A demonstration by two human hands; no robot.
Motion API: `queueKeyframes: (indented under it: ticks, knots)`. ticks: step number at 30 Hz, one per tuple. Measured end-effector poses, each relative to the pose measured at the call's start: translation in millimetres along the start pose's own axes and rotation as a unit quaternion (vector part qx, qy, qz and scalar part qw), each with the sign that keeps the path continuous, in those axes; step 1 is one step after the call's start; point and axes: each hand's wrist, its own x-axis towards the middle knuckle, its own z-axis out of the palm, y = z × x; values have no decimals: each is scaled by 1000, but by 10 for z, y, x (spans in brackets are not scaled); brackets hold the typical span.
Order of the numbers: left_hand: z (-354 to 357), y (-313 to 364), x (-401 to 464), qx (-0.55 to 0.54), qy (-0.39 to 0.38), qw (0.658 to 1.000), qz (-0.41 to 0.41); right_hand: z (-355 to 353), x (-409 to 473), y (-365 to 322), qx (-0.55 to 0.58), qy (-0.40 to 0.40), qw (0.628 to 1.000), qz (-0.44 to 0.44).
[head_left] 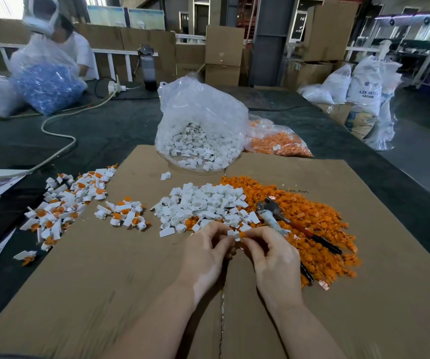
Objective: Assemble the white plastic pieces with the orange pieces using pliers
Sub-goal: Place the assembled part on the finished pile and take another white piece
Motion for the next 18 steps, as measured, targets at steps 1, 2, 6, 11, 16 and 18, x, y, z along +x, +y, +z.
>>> queueKeyframes:
  ticks: [1,2,6,11,16,18]
  knots:
    - [4,0,-4,-13,-3,1000,-4,-1,-3,-1,8,-8,1000,7]
    - [5,-1,-7,-18,-5,1000,-6,-1,-6,-1,10,-15,1000,15]
    - [2,-11,-12,-23,-9,1000,-8,7,-19,-18,-62,-1,998,2]
    - [-9,-15,-20,-39,-20,999,-12,28,-17,-26,-138,0,990,-28]
    - [-27,-4,-39,-46,-25,999,-7,44,-31,-27,-160,-18,985,-63]
    - [-29,5,-51,-49,-31,998,-4,42,-32,-23,-155,-31,985,-61]
